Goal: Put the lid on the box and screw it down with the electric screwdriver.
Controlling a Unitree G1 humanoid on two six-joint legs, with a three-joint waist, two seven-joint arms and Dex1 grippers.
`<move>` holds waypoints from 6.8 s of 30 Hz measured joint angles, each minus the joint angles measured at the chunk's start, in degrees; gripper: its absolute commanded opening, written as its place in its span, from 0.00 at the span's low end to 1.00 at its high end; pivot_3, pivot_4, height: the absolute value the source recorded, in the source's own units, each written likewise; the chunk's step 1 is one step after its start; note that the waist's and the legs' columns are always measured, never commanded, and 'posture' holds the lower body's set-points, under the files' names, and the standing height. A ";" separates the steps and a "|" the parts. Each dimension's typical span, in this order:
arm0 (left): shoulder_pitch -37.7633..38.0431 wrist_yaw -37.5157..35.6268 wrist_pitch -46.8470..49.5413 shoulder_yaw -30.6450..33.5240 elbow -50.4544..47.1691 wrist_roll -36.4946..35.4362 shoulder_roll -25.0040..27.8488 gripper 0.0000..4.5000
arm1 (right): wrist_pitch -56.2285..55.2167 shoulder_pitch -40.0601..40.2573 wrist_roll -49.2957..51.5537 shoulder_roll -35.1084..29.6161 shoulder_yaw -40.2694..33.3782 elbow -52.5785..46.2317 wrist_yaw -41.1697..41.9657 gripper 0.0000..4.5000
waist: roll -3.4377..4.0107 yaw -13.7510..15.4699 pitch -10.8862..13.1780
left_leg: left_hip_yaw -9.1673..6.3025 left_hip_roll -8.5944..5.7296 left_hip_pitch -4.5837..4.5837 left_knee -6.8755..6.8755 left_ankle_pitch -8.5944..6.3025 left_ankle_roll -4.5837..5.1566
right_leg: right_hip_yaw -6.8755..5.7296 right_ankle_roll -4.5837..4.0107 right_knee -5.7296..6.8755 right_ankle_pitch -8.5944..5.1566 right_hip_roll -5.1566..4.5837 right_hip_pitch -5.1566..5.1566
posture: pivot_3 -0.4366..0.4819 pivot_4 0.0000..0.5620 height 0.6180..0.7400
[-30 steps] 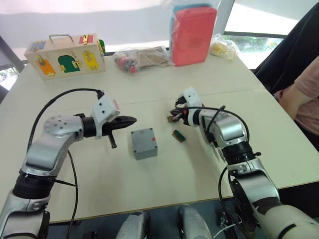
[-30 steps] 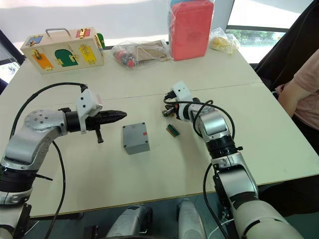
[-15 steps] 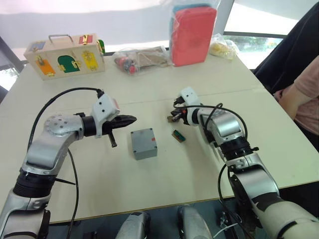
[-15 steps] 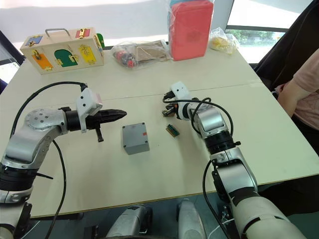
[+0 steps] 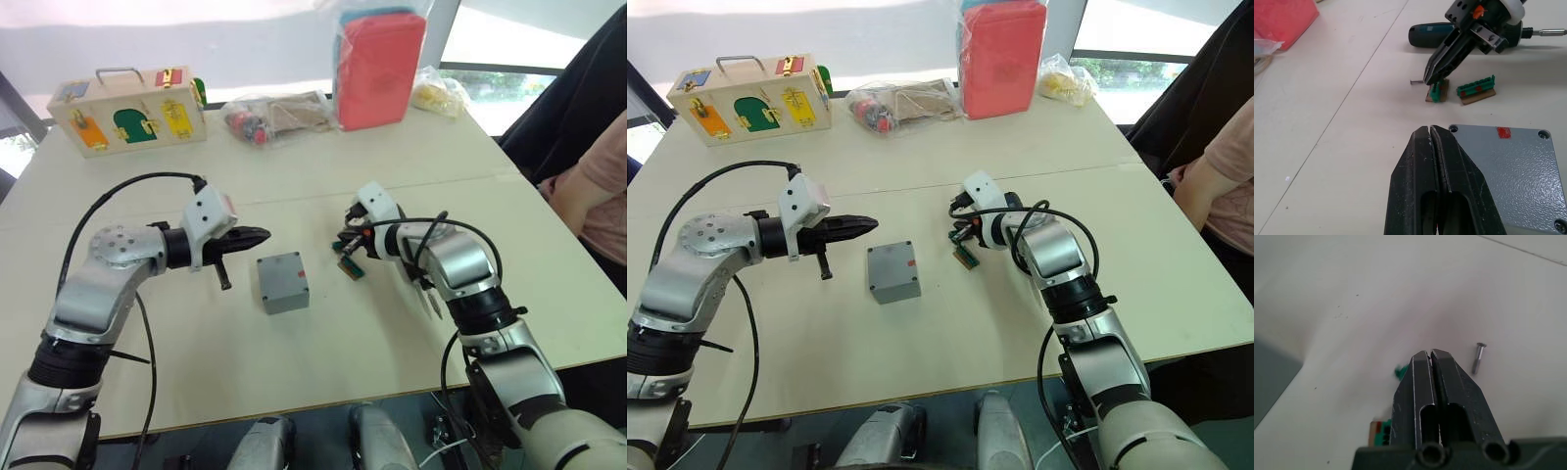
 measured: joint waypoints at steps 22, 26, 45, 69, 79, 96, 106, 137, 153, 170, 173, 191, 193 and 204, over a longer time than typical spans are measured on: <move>-0.82 -0.90 -0.35 -0.24 1.25 0.92 -0.75 0.00 | 2.35 -8.50 2.37 -1.26 -1.50 8.83 -0.74 0.52 | 0.00 -0.14 0.00 | 0.02 0.01 0.00 0.00 0.00 0.00 | 0.00 0.00 0.01 0.00 -0.01 -0.01 | 0.48 0.27 1.00; -1.47 -0.97 -0.40 -0.57 1.76 1.06 -1.16 0.00 | 3.63 -16.33 1.42 -0.35 0.29 19.18 0.07 0.52 | 0.00 -0.06 0.00 | 0.01 -0.01 -0.01 0.00 0.00 0.00 | 0.00 0.00 -0.02 0.00 -0.02 -0.01 | 0.48 0.27 1.00; 2.24 2.69 -0.29 -0.59 -0.62 1.10 -3.45 0.00 | 1.92 -29.67 -5.52 5.37 7.59 46.94 5.38 0.52 | 0.01 -0.15 -0.01 | 0.03 -0.05 -0.03 0.00 0.00 0.00 | 0.00 0.00 0.03 0.00 -0.04 -0.08 | 0.48 0.27 1.00; 2.68 4.00 -0.23 -0.58 -1.91 1.01 -3.60 0.00 | -6.68 -31.65 -12.62 8.03 7.20 54.12 7.37 0.08 | 0.03 -0.38 -0.03 | 0.04 -0.02 -0.02 0.01 0.00 -0.01 | -0.01 0.00 0.37 0.00 -0.03 -0.14 | 0.48 0.27 1.00; 2.68 3.97 -0.23 -0.58 -1.91 1.01 -3.59 0.00 | -6.33 -30.34 -14.14 8.65 7.13 51.78 7.18 0.03 | 0.01 -0.38 -0.09 | 0.11 -0.03 0.06 0.03 0.01 -0.02 | -0.01 -0.01 0.64 -0.01 -0.05 -0.22 | 0.48 0.27 1.00; 3.34 1.35 0.29 0.36 -2.24 -0.16 -0.45 0.00 | -10.13 -7.24 6.53 5.97 -10.71 -2.78 14.78 0.03 | 0.00 -0.15 -0.10 | 0.24 -0.02 -0.14 0.05 0.01 -0.02 | -0.02 -0.01 0.80 0.00 -0.12 -0.71 | 0.48 0.27 1.00; 3.03 -2.46 0.72 1.41 -0.25 -2.05 2.93 0.00 | -27.26 5.73 14.58 16.21 -11.38 -12.52 11.12 0.03 | -0.02 -0.12 -0.11 | 0.27 -0.08 -0.11 0.06 0.01 -0.02 | -0.01 -0.01 0.81 0.00 -0.11 -0.67 | 0.48 0.27 1.00; 4.85 -4.91 2.59 1.61 -4.08 -2.99 4.83 0.00 | -61.54 18.17 3.42 15.49 -1.66 7.69 8.75 0.03 | -0.06 -0.13 -0.13 | 0.27 -0.04 -0.09 0.02 0.01 -0.02 | 0.01 -0.01 0.80 -0.01 -0.04 -0.69 | 0.48 0.27 1.00; 5.31 -4.41 2.73 2.32 -4.19 -2.99 5.00 0.00 | -64.27 15.77 2.94 15.38 -1.87 15.29 8.19 0.03 | -0.06 -0.11 -0.13 | 0.27 -0.04 -0.07 0.03 0.01 -0.03 | 0.01 -0.02 0.79 -0.01 -0.04 -0.68 | 0.48 0.27 1.00; 5.86 -3.39 2.75 2.35 -4.54 -3.00 5.00 0.00 | -64.36 14.62 2.92 14.00 -1.87 16.06 10.15 0.03 | -0.06 -0.12 -0.13 | 0.27 -0.03 -0.07 0.03 0.01 -0.03 | 0.01 -0.02 0.79 -0.01 -0.03 -0.68 | 0.48 0.27 1.00; 5.85 -3.37 2.75 2.35 -4.54 -2.99 5.00 0.00 | -64.36 14.73 2.91 13.57 -1.83 16.06 10.51 0.03 | -0.05 -0.12 -0.13 | 0.27 -0.03 -0.07 0.02 0.01 -0.03 | 0.01 -0.02 0.79 -0.01 -0.03 -0.68 | 0.48 0.27 1.00; 5.81 -3.23 2.67 2.33 -4.52 -2.96 4.68 0.00 | -64.28 14.79 1.79 11.16 -0.60 15.12 11.31 0.03 | -0.07 -0.03 -0.14 | 0.27 -0.04 -0.07 0.04 0.01 -0.03 | 0.01 -0.02 0.79 -0.01 -0.05 -0.66 | 0.48 0.27 1.00; 5.81 -3.14 2.66 2.32 -4.52 -2.94 4.55 0.00 | -64.14 14.79 1.60 10.48 -0.52 14.68 11.49 0.03 | -0.11 -0.01 -0.17 | 0.27 -0.04 -0.07 0.04 0.01 -0.03 | 0.01 -0.02 0.79 -0.01 -0.05 -0.65 | 0.48 0.27 1.00; 5.60 -2.23 2.63 2.29 -4.52 -2.91 4.19 0.00 | -60.98 15.00 2.02 9.61 -0.18 12.81 12.60 0.03 | -0.12 -0.08 -0.18 | 0.27 -0.04 -0.05 0.04 0.01 -0.03 | 0.01 -0.02 0.79 -0.01 -0.04 -0.65 | 0.48 0.27 1.00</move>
